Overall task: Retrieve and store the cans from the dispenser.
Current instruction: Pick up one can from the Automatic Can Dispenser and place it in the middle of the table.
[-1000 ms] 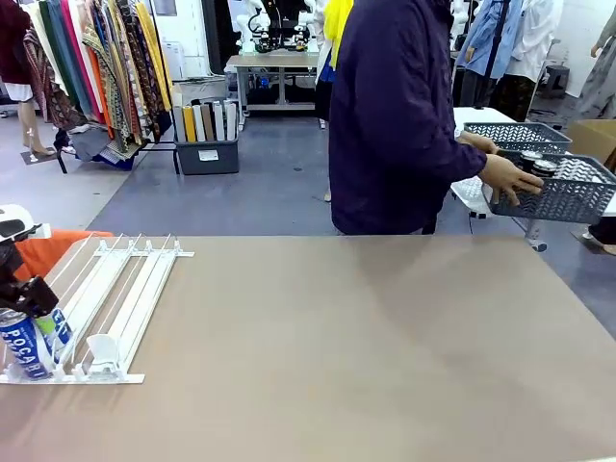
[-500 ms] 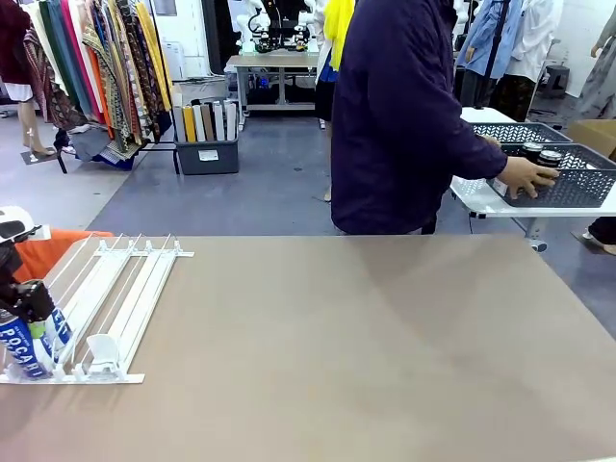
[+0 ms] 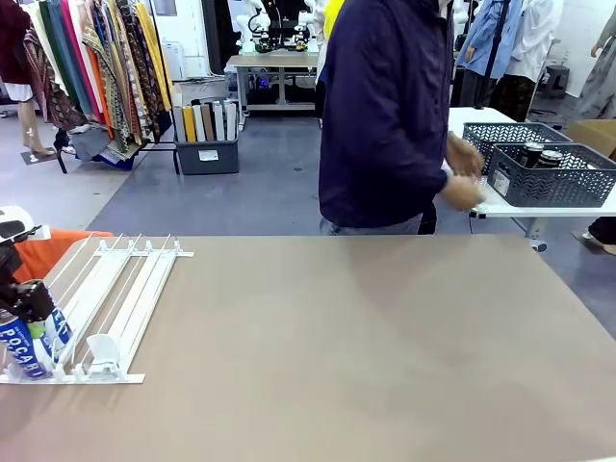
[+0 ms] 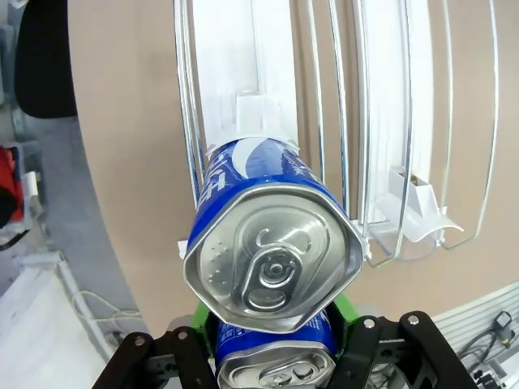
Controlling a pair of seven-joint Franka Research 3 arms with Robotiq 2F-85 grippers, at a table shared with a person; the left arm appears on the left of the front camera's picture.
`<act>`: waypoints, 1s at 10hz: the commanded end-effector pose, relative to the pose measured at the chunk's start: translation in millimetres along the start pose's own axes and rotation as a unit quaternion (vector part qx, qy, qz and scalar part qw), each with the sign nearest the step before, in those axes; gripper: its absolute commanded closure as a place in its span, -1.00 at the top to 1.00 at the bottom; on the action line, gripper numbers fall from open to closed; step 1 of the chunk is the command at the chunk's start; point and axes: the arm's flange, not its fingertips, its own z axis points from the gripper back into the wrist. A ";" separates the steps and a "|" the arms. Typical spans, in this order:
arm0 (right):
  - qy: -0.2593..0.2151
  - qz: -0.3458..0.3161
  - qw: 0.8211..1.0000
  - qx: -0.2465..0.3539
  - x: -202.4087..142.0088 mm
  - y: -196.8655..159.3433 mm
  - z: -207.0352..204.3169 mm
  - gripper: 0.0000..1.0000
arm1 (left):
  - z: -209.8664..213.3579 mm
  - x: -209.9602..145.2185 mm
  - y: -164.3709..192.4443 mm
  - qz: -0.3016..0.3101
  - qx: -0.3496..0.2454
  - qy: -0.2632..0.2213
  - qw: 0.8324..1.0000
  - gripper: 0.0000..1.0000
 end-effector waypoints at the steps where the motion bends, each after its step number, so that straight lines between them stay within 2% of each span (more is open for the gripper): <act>1: 0.004 0.008 1.000 0.002 -0.5 1.6 0.8 1.00 | -20.9 -58.4 -11.2 0.008 0.010 -0.006 1.000 -1.00; 2: 0.004 0.008 1.000 0.002 -0.5 1.6 0.8 1.00 | -5.4 -63.7 -15.0 -0.009 -0.008 -0.001 1.000 -1.00; 3: 0.004 0.008 1.000 0.002 -0.5 1.6 0.8 1.00 | 19.3 -68.9 -16.6 -0.002 -0.002 -0.014 1.000 -1.00; 5: 0.004 0.008 1.000 0.002 -0.5 1.6 0.8 1.00 | 91.0 -86.9 -24.9 0.008 0.030 -0.055 0.998 -1.00; 7: 0.004 0.008 1.000 0.002 -0.5 1.6 0.8 1.00 | 136.2 -96.9 -29.7 0.004 0.042 -0.073 0.996 -1.00; 10: 0.004 0.008 1.000 0.002 -0.5 1.6 0.8 1.00 | 201.8 -114.3 -29.2 0.029 0.040 -0.136 0.990 -1.00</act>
